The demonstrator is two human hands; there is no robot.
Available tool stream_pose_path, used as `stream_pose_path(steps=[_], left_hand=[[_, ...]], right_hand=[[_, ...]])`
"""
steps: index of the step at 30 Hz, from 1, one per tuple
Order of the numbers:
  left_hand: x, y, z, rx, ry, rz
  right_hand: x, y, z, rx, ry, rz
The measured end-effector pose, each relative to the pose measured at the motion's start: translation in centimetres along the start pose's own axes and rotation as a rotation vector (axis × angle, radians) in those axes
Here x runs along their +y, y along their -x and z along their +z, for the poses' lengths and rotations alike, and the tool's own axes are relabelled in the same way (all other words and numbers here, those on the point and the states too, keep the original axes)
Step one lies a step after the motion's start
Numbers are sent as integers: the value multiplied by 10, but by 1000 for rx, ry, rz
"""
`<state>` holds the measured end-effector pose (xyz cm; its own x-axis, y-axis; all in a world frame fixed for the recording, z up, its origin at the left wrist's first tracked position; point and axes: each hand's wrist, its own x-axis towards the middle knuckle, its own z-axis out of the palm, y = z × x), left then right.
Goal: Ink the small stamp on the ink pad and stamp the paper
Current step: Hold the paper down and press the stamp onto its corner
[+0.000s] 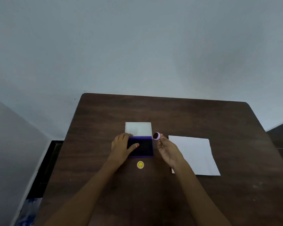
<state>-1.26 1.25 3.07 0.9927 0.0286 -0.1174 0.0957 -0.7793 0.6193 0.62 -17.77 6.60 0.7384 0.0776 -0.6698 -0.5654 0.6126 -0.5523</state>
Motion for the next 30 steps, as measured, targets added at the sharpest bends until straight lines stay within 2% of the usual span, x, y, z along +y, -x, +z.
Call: stream_pose_path(steps=[3,12,20,27,30], left_hand=[[33,-1,19,-65,-24,106],[98,-11,78,-259,-143,232],[92,-27,98,-426,-260,252],[89,-28,100,-462,-389,279],[91,-30,98,-472,-447,286]], right_hand=[[-14,13,-22,22,-258,46],[-48,18,-71,17,-388,54],[-50,-12,-88,144,-127,-22],[-43,-34,-89,209,-15,-54],[-38,-41,-87,246,138,-82]])
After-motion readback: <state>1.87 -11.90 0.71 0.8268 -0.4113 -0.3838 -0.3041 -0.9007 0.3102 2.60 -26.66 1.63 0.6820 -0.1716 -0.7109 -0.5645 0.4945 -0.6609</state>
